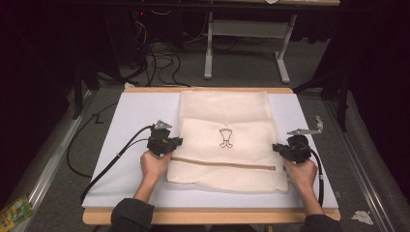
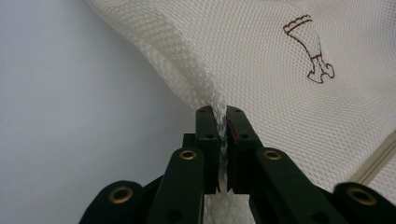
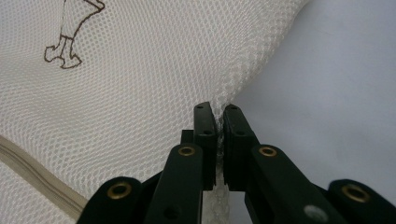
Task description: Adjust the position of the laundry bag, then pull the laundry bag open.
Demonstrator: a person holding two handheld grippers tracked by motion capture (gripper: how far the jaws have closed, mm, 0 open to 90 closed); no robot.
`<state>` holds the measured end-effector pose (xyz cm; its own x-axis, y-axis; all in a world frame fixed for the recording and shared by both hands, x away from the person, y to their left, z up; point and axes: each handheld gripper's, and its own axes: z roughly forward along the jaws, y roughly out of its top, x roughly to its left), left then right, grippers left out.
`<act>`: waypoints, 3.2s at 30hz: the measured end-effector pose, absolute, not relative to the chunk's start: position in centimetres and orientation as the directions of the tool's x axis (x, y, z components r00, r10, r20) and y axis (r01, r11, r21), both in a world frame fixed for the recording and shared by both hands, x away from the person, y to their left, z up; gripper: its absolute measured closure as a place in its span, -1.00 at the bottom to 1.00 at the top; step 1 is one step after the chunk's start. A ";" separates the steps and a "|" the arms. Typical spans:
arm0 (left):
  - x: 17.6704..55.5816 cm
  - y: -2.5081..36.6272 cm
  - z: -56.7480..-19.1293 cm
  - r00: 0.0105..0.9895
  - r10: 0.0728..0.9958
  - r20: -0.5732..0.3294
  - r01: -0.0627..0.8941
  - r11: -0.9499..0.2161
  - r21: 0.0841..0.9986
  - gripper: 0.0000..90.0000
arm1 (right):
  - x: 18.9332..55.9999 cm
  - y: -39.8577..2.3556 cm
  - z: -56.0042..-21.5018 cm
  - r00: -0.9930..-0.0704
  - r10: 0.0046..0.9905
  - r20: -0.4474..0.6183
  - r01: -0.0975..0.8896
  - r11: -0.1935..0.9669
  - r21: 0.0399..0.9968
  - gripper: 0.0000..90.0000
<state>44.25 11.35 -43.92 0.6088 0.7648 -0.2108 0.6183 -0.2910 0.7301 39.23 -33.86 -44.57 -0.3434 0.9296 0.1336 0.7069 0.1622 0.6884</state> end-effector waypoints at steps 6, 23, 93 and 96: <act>44.0 12.4 -44.0 0.599 0.773 -0.210 0.618 -0.278 0.735 0.90 | 39.3 -33.0 -44.6 -0.358 0.924 0.137 0.698 0.167 0.696 0.93; 43.1 16.0 -44.2 0.556 0.807 -0.199 0.627 -0.250 0.738 0.89 | 40.1 -29.8 -44.8 -0.414 0.898 0.147 0.682 0.199 0.704 0.93; 36.3 14.3 -46.3 0.606 0.792 -0.069 0.510 -0.320 0.799 -0.16 | 34.8 -29.3 -46.7 -0.381 0.911 0.160 0.606 0.115 0.787 0.06; 36.3 13.8 -46.2 0.619 0.779 -0.101 0.510 -0.301 0.806 -0.16 | 35.0 -29.1 -47.0 -0.388 0.904 0.179 0.640 0.125 0.758 0.07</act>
<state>36.27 13.84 -46.15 0.6189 0.7790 -0.1009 0.5103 -0.3011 0.8055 35.04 -29.13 -47.00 -0.3876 0.9043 0.1787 0.6405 0.1248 0.7578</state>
